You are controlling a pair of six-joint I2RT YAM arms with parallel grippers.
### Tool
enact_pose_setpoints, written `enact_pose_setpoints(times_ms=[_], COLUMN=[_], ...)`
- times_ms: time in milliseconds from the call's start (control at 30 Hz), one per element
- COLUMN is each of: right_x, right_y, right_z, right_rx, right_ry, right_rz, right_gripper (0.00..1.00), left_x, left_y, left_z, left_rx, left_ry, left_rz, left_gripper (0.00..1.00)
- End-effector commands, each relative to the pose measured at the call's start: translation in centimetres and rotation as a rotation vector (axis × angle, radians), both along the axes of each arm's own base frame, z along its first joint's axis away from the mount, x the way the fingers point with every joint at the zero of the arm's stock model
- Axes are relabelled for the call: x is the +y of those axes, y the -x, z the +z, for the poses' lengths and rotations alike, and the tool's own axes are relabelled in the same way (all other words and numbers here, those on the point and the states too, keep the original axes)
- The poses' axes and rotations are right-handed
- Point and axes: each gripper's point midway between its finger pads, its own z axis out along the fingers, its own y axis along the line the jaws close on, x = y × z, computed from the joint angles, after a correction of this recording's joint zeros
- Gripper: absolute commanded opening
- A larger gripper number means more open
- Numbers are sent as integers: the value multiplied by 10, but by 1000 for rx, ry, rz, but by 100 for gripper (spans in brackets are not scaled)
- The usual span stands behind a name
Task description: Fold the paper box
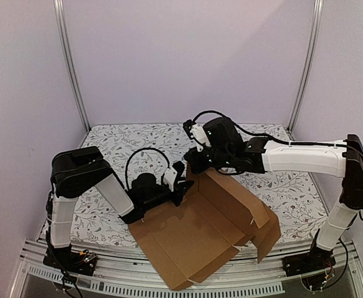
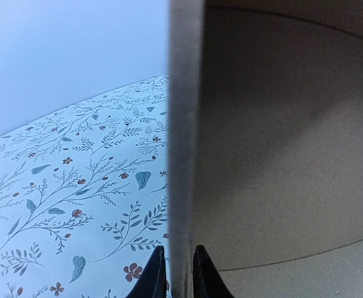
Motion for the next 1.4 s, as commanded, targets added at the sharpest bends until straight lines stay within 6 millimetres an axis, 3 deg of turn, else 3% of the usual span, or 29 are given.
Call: enact_pose_setpoints(times_ms=[0, 100, 333, 667, 800, 900, 1367], right_x=[-7, -8, -9, -14, -15, -15, -19], right_y=[5, 7, 10, 16, 17, 18, 19], right_z=[-60, -65, -52, -49, -45, -43, -33], right_rx=[82, 94, 82, 92, 90, 87, 75], right_ry=[106, 109, 85, 71, 62, 54, 31], right_rz=[-14, -9, -3, 1, 3, 5, -4], right_gripper=[0, 0, 0, 0, 0, 0, 0], left_x=[-2, -3, -8, -15, -16, -16, -14], left_y=[6, 5, -1, -13, -13, -12, -6], left_z=[2, 2, 4, 3, -4, -10, -9], left_rx=[-9, -9, -26, -47, -28, -19, -31], left_ry=[-10, -12, -30, -56, -62, -73, -120], left_rz=[-10, -10, -2, 24, 22, 17, 71], left_gripper=[17, 18, 26, 26, 21, 1, 0])
